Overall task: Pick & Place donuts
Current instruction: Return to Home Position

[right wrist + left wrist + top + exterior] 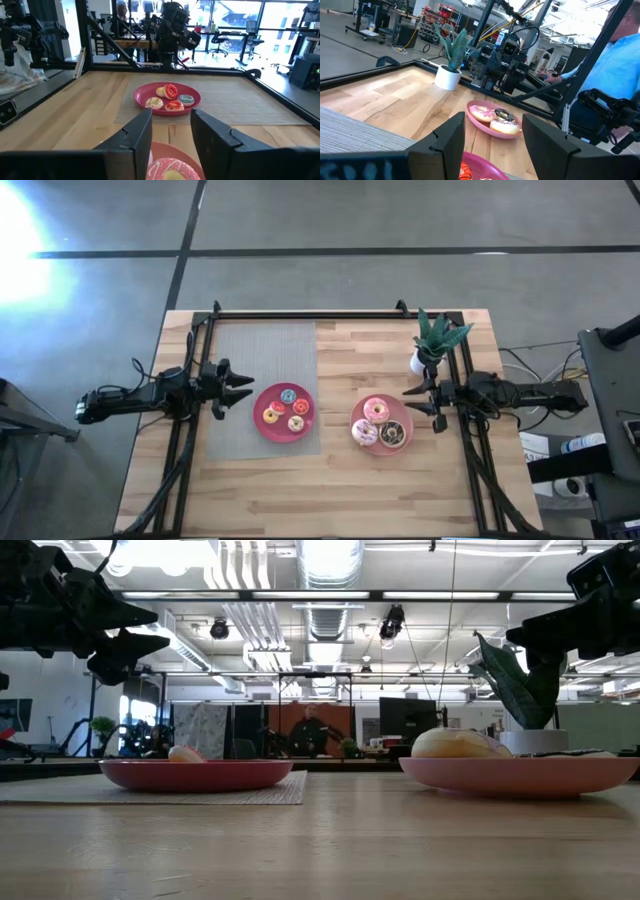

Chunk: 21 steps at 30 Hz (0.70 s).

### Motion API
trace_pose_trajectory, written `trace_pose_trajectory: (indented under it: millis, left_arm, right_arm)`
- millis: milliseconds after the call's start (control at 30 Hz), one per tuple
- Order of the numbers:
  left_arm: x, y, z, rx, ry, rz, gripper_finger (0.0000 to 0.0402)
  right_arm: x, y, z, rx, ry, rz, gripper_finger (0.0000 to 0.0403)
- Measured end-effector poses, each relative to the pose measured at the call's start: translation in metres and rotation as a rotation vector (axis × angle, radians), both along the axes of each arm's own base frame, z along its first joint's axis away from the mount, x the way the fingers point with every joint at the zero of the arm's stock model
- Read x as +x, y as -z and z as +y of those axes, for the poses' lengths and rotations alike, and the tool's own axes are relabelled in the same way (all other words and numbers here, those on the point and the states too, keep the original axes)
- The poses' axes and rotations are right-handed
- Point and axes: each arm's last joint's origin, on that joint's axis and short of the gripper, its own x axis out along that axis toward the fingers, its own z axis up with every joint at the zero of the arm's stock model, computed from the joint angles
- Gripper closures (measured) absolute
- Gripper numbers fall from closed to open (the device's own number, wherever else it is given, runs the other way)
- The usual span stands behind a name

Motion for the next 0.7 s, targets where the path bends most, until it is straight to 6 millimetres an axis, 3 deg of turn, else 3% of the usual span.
trace_pose_trajectory:
  millis: [700]
  left_arm:
    - [0.0,0.0,0.0,0.0,0.0,0.0,0.023]
  right_arm:
    - [0.0,-0.0001,0.0,0.0,0.0,0.0,0.0277]
